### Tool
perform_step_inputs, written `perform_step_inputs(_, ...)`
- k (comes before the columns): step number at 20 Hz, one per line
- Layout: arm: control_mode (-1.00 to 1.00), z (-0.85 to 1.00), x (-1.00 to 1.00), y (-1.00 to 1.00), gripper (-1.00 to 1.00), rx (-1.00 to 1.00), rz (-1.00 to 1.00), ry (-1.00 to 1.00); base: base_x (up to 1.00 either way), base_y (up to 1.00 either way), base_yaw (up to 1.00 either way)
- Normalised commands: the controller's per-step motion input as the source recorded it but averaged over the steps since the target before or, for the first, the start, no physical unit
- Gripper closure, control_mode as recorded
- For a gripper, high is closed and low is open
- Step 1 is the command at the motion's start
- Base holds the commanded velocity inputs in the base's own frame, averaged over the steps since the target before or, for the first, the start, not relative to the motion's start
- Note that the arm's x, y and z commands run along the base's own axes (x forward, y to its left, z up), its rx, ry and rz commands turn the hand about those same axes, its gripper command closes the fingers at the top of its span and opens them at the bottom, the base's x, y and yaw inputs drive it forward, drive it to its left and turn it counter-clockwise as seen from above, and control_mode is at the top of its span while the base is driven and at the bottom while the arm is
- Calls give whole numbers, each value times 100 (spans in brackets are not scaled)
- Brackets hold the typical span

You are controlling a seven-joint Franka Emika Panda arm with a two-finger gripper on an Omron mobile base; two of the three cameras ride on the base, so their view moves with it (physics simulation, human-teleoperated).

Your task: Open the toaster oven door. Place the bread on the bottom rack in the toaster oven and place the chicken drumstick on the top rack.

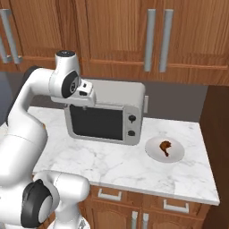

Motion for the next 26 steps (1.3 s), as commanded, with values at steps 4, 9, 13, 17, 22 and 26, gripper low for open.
perform_step_inputs(4, 100, 0, 0, 0, -100, 0, 0, 0, 0, 85, 0)
perform_step_inputs(9, 100, 0, 0, 0, -100, 0, 0, 0, 0, 57, 0)
perform_step_inputs(13, 100, 0, 0, 0, -100, 0, 0, 0, 1, -10, 0)
perform_step_inputs(17, 100, 0, 0, 0, -100, 0, 0, 0, 1, -3, 0)
perform_step_inputs(22, 100, 0, 0, 0, -100, 0, 0, 0, 0, 0, 0)
perform_step_inputs(26, 100, 0, 0, 0, -100, 0, 0, 0, 0, 0, 0)
